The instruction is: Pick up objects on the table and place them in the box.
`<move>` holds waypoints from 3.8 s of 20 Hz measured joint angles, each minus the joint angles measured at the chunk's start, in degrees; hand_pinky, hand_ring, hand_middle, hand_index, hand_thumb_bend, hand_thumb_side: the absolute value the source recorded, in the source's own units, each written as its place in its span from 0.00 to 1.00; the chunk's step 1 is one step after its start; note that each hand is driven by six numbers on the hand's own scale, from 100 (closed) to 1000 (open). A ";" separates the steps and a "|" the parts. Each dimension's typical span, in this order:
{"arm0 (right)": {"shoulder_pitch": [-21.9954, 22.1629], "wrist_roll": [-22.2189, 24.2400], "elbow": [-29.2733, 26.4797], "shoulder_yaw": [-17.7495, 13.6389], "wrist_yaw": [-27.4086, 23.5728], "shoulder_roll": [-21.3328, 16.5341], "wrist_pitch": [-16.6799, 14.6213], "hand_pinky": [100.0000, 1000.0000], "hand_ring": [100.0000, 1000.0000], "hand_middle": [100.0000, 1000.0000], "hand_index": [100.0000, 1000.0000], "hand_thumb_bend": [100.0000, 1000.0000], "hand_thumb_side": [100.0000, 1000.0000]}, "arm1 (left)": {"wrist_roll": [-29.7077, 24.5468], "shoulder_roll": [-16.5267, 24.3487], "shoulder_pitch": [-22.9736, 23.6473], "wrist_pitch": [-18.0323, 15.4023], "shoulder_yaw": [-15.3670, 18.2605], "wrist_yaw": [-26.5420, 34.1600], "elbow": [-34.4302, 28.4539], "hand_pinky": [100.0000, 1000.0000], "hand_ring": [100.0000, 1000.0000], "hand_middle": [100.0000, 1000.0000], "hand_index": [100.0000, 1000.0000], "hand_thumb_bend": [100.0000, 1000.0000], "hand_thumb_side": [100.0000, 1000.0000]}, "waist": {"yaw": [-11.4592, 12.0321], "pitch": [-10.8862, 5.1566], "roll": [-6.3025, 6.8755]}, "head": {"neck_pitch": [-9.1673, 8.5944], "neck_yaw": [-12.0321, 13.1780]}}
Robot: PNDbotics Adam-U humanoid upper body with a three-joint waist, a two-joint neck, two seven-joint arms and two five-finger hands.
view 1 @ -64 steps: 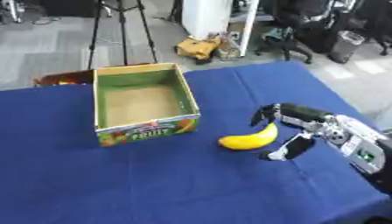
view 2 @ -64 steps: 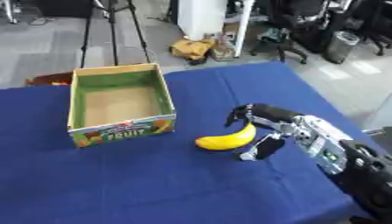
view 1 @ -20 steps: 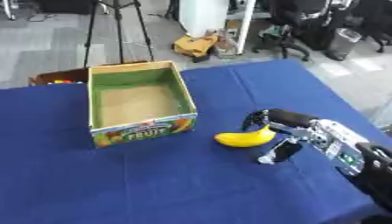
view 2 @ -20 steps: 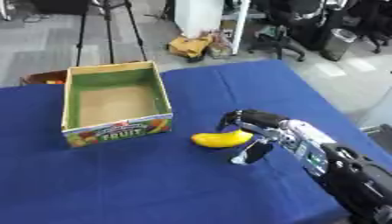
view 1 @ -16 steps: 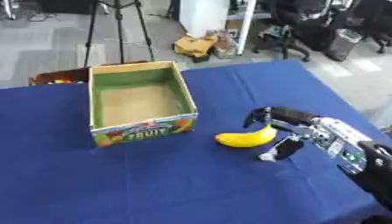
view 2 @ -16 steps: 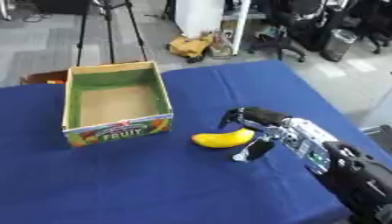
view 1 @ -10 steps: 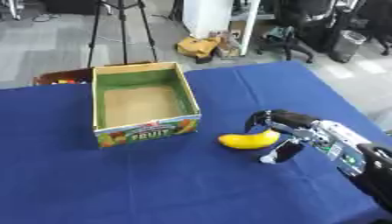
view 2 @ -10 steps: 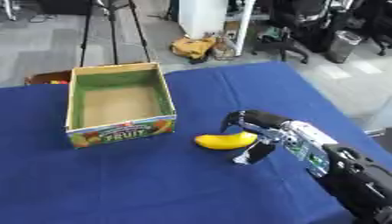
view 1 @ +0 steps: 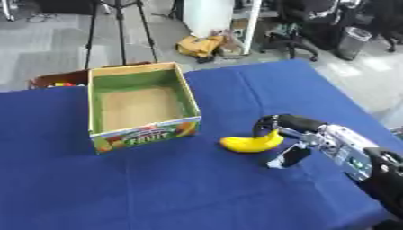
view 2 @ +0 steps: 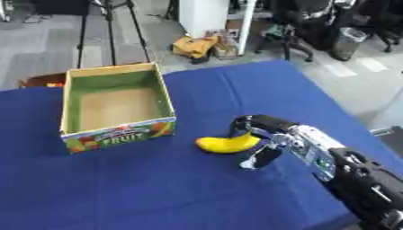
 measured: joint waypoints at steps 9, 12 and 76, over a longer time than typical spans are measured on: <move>0.02 0.06 0.54 0.01 0.64 0.00 -0.40 0.71 0.81 0.77 0.74 0.36 0.29 | -0.01 0.00 0.00 0.01 0.00 0.01 0.00 0.41 0.58 0.46 0.34 0.83 0.47 | 0.30 0.00 0.05 | -0.27 -0.29; 0.09 0.06 0.69 0.02 0.90 0.00 -0.44 0.71 0.81 0.77 0.73 0.34 0.29 | -0.04 0.00 0.00 0.04 0.00 0.01 0.00 0.41 0.58 0.46 0.34 0.83 0.47 | 0.42 0.00 0.14 | -0.44 -0.44; -2.09 -7.88 -4.59 -4.03 -1.12 -7.06 0.50 0.75 0.83 0.79 0.64 0.00 0.26 | -0.61 1.07 -0.34 -1.18 -0.32 -1.53 0.01 0.43 0.58 0.46 0.35 0.82 0.48 | 5.13 -4.64 -6.41 | 0.37 -3.71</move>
